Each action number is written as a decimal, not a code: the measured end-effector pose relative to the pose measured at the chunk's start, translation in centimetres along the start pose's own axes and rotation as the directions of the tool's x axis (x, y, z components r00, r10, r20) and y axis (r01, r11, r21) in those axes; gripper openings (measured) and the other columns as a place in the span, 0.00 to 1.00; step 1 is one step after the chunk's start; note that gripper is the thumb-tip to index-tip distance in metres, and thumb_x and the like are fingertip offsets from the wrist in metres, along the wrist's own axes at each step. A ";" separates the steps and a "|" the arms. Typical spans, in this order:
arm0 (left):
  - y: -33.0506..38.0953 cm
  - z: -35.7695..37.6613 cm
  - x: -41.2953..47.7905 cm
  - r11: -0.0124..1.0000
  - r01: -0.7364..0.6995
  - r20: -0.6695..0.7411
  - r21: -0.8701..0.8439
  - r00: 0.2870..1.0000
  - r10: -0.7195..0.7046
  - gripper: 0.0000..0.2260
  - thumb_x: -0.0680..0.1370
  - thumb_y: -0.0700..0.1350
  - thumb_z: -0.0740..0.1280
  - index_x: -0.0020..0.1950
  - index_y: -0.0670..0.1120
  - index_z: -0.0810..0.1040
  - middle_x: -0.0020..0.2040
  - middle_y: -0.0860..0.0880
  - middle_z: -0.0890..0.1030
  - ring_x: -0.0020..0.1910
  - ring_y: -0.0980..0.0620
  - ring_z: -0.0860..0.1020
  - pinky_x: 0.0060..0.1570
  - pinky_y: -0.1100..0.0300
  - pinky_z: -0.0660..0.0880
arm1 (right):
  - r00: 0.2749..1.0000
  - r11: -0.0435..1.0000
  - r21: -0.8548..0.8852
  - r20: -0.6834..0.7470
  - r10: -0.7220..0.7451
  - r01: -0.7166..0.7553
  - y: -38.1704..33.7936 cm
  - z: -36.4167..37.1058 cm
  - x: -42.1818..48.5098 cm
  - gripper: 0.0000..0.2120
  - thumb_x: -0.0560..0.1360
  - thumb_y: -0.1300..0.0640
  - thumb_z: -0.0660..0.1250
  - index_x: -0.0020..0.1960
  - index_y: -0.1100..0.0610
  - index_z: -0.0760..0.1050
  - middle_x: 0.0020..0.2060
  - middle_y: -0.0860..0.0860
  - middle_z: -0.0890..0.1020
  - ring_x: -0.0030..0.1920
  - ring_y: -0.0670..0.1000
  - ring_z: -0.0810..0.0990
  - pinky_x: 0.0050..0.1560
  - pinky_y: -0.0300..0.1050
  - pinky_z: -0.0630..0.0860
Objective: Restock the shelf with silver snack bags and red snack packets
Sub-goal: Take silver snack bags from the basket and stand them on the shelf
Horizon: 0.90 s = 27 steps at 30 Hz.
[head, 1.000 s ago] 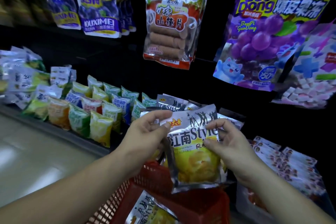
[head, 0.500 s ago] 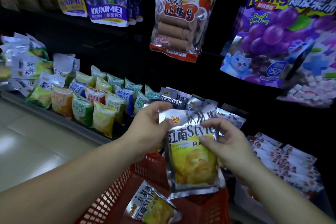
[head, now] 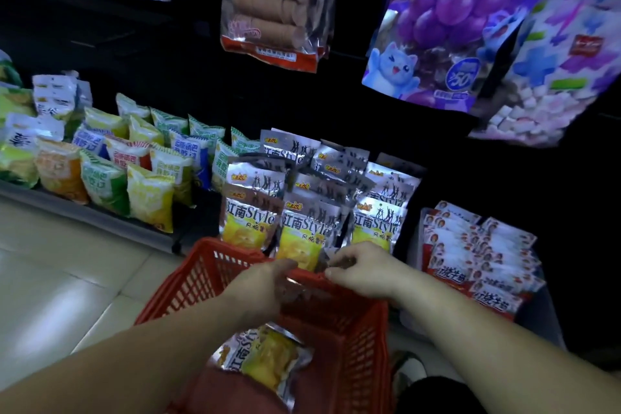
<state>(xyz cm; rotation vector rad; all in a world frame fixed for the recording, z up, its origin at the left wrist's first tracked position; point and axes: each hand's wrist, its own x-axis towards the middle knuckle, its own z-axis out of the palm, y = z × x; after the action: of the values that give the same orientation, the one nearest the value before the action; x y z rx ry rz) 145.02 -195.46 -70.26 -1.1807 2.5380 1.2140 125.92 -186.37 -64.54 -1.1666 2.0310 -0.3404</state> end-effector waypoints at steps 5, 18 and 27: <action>0.9 -2.0 3.0 0.933 0.110 -0.055 0.341 0.994 -0.097 0.24 0.77 0.55 0.67 0.74 0.56 0.71 0.65 0.49 0.81 0.60 0.46 0.81 0.57 0.53 0.79 | 0.993 0.991 0.065 -0.002 0.116 -0.116 3.3 -3.7 3.2 0.08 0.79 0.49 0.71 0.50 0.54 0.84 0.42 0.56 0.85 0.38 0.53 0.82 0.36 0.44 0.76; 8.7 0.9 17.6 0.959 -0.279 -0.047 0.046 0.958 0.281 0.14 0.85 0.46 0.60 0.69 0.50 0.77 0.66 0.45 0.78 0.57 0.42 0.79 0.54 0.51 0.78 | 0.918 0.980 0.090 -0.344 0.195 -0.175 11.0 -7.3 15.0 0.19 0.78 0.54 0.73 0.67 0.53 0.74 0.59 0.52 0.77 0.56 0.57 0.83 0.50 0.47 0.79; 5.6 2.8 21.0 0.969 -0.216 -0.076 -0.118 0.975 0.208 0.13 0.83 0.40 0.61 0.62 0.48 0.82 0.57 0.46 0.83 0.51 0.46 0.82 0.52 0.52 0.80 | 0.944 0.970 -0.089 -0.263 0.197 -0.227 17.6 -6.3 20.7 0.46 0.77 0.42 0.72 0.84 0.52 0.48 0.83 0.49 0.52 0.83 0.54 0.40 0.79 0.56 0.55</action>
<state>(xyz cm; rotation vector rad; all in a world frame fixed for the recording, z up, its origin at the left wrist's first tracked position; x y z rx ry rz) 125.87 -204.08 -76.70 -1.0040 2.7294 1.4230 104.21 -194.70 -79.99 -1.0005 2.4055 -0.2745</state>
